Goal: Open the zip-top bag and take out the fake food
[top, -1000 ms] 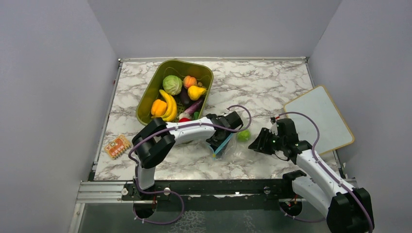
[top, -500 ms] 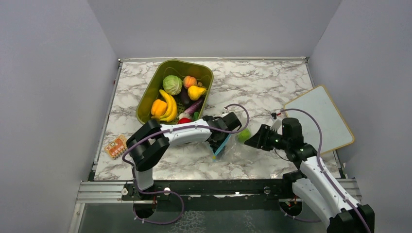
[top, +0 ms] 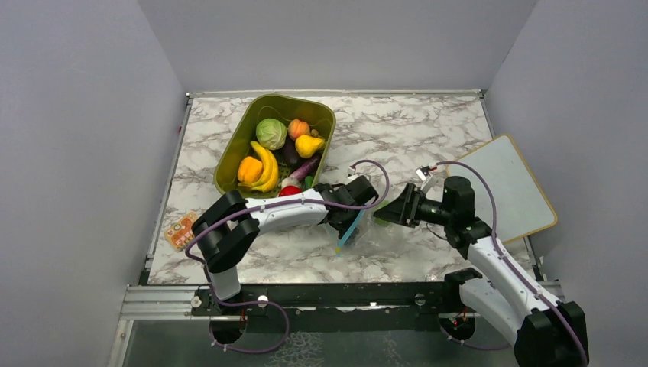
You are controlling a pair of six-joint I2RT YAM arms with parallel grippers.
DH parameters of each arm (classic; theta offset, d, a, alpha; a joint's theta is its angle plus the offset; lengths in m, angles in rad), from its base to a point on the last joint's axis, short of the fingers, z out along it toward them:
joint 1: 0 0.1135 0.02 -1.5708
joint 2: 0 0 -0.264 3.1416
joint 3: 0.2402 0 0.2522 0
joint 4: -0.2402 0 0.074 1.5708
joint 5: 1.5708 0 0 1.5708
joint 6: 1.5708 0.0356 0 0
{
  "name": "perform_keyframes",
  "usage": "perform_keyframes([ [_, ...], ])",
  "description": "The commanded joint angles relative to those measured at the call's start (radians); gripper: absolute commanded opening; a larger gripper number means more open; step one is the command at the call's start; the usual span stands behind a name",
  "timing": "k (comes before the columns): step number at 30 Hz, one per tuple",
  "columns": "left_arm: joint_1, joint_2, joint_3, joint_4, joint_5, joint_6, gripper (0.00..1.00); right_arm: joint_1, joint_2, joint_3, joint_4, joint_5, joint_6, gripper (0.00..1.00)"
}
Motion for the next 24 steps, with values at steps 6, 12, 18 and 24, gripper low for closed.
perform_keyframes([
  [6,-0.006,-0.048,-0.009,0.038,0.034,-0.018,0.0,0.03,0.056,0.047,0.105,-0.007,0.06,0.63],
  [12,-0.006,-0.048,-0.004,0.042,0.043,-0.016,0.0,0.084,0.143,0.099,0.104,0.031,0.037,0.63],
  [18,-0.006,-0.049,-0.006,0.042,0.046,-0.016,0.0,0.126,0.193,0.134,0.059,0.113,0.011,0.57],
  [24,-0.006,-0.051,-0.008,0.042,0.049,-0.011,0.0,0.129,0.205,0.15,0.031,0.127,0.002,0.48],
])
